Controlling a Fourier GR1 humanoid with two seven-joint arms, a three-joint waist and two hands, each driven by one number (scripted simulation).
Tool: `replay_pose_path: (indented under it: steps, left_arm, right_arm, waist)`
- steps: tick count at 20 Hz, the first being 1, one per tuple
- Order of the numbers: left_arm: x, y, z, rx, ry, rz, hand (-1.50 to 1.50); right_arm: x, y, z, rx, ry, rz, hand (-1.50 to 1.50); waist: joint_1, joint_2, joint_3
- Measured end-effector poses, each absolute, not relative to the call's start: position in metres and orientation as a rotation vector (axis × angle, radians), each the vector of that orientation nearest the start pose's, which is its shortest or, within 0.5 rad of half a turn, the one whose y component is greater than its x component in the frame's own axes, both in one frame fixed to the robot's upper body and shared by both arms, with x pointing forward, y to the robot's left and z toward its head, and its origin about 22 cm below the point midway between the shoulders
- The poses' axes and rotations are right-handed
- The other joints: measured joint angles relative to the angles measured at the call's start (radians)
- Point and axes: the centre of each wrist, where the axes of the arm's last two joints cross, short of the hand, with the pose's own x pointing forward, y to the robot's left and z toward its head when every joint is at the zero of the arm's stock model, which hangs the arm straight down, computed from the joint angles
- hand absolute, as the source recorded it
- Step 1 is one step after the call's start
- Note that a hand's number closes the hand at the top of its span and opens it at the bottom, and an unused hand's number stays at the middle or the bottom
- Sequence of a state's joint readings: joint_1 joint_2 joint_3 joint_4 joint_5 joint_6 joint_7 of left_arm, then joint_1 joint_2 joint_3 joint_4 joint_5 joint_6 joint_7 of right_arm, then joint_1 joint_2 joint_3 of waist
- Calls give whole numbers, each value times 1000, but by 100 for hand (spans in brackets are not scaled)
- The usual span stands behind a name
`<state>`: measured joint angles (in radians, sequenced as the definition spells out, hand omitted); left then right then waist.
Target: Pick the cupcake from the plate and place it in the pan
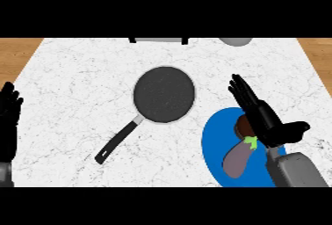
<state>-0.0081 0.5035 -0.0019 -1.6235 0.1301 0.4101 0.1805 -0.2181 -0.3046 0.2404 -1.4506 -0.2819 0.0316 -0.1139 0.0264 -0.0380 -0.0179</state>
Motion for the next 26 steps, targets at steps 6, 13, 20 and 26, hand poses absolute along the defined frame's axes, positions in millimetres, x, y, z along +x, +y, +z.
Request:
replay_pose_path:
  steps: [6,13,20,26]
  left_arm:
    - [233,321,46,507,-1462,-59,0]
    - [218,308,22,428,-1378,-158,0]
    - [213,297,11,381,-1371,-223,0]
    - [215,290,11,350,-1377,-245,0]
  right_arm:
    - [301,-271,49,-119,-1721,-96,-150]
    - [261,-332,2,-681,-1317,-479,-150]
    - [218,-348,10,-889,-1054,-279,-150]
    - [228,-338,73,-833,-938,-62,-150]
  waist:
    - [-42,29,13]
    - [-97,34,9]
    - [-64,32,9]
    - [-38,34,12]
